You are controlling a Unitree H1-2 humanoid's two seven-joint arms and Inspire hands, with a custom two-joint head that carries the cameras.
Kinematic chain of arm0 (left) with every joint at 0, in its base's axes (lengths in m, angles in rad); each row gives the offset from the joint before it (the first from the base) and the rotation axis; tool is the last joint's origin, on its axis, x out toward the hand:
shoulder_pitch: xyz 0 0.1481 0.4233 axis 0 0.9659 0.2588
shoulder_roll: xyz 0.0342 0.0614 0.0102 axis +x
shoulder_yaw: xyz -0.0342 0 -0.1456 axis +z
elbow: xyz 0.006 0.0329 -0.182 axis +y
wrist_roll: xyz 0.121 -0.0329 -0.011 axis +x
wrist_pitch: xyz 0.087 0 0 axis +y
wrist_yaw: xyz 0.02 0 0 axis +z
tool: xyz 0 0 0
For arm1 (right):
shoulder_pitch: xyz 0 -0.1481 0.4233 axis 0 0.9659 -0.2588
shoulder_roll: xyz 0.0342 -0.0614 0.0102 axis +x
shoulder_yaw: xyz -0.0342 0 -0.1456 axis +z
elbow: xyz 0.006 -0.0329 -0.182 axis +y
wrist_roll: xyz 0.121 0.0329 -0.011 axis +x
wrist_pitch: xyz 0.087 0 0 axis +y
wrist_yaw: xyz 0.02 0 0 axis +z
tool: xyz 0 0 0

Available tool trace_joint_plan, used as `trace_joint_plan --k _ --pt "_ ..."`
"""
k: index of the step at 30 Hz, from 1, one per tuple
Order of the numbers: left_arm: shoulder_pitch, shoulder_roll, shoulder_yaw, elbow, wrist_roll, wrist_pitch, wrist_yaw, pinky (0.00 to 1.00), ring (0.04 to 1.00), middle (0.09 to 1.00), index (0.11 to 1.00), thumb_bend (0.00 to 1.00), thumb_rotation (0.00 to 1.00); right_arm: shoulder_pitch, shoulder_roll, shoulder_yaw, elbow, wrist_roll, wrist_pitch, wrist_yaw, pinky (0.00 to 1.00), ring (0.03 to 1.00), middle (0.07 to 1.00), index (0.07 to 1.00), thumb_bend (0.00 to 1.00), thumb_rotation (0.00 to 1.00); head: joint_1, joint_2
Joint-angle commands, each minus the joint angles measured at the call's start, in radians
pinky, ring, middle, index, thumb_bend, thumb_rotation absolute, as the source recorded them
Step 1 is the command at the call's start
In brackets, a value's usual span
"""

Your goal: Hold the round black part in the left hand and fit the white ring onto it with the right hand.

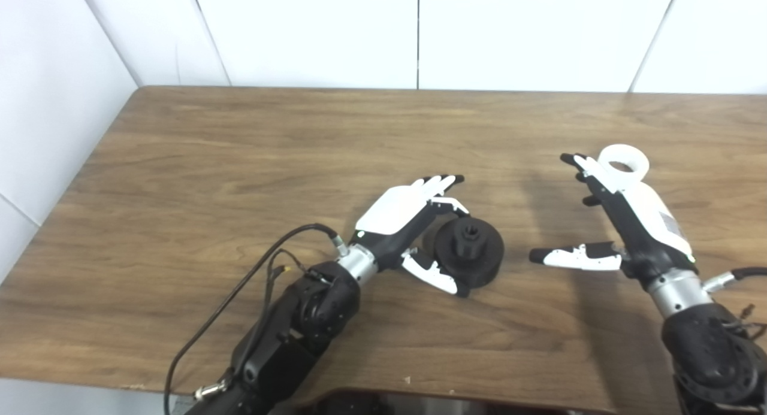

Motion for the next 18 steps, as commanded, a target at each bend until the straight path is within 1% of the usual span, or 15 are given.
trace_joint_plan --k 1,3,4,5,6,7,12,15,18 --pt "-0.012 0.034 0.024 -0.018 -0.003 -0.011 -0.009 1.00 1.000 1.000 0.626 1.00 0.36 -0.017 0.020 0.010 -0.042 -0.028 0.008 -0.024 0.73 0.892 0.966 0.941 0.93 0.39 -0.061 0.004" --pt "-0.009 0.046 0.035 -0.024 -0.013 -0.022 -0.015 1.00 1.000 1.000 0.625 1.00 0.35 -0.012 0.035 0.020 -0.043 -0.050 0.017 -0.026 0.71 0.889 0.965 0.944 0.93 0.40 -0.101 0.004" --pt "-0.009 0.053 0.039 -0.026 -0.018 -0.028 -0.019 1.00 1.000 1.000 0.626 1.00 0.35 -0.010 0.044 0.023 -0.042 -0.054 0.024 -0.025 0.72 0.892 0.967 0.947 0.93 0.41 -0.136 0.002" --pt "-0.009 0.058 0.042 -0.026 -0.022 -0.033 -0.021 1.00 1.000 1.000 0.629 1.00 0.35 -0.009 0.051 0.026 -0.042 -0.057 0.029 -0.025 0.75 0.903 0.974 0.953 0.92 0.41 -0.152 0.001" --pt "-0.010 0.065 0.048 -0.023 -0.031 -0.039 -0.025 1.00 1.000 1.000 0.629 1.00 0.35 -0.008 0.061 0.030 -0.041 -0.064 0.035 -0.026 0.76 0.906 0.976 0.954 0.92 0.41 -0.187 -0.004" --pt "-0.011 0.071 0.054 -0.017 -0.040 -0.049 -0.025 1.00 1.000 1.000 0.629 1.00 0.35 -0.007 0.069 0.035 -0.040 -0.073 0.037 -0.028 0.77 0.908 0.977 0.954 0.92 0.41 -0.206 -0.006" --pt "-0.013 0.094 0.069 0.004 -0.060 -0.078 -0.038 1.00 1.000 1.000 0.636 0.99 0.35 -0.002 0.092 0.045 -0.029 -0.106 0.033 -0.047 0.81 0.915 0.979 0.960 0.91 0.43 -0.261 -0.020" --pt "-0.014 0.101 0.079 0.015 -0.072 -0.089 -0.039 1.00 1.000 1.000 0.635 1.00 0.35 -0.005 0.102 0.047 -0.028 -0.118 0.037 -0.054 0.82 0.915 0.978 0.958 0.92 0.44 -0.282 -0.023" --pt "-0.014 0.105 0.089 0.019 -0.076 -0.098 -0.041 1.00 1.000 1.000 0.636 1.00 0.33 -0.009 0.108 0.050 -0.025 -0.127 0.041 -0.058 0.81 0.914 0.980 0.959 0.92 0.44 -0.303 -0.028"
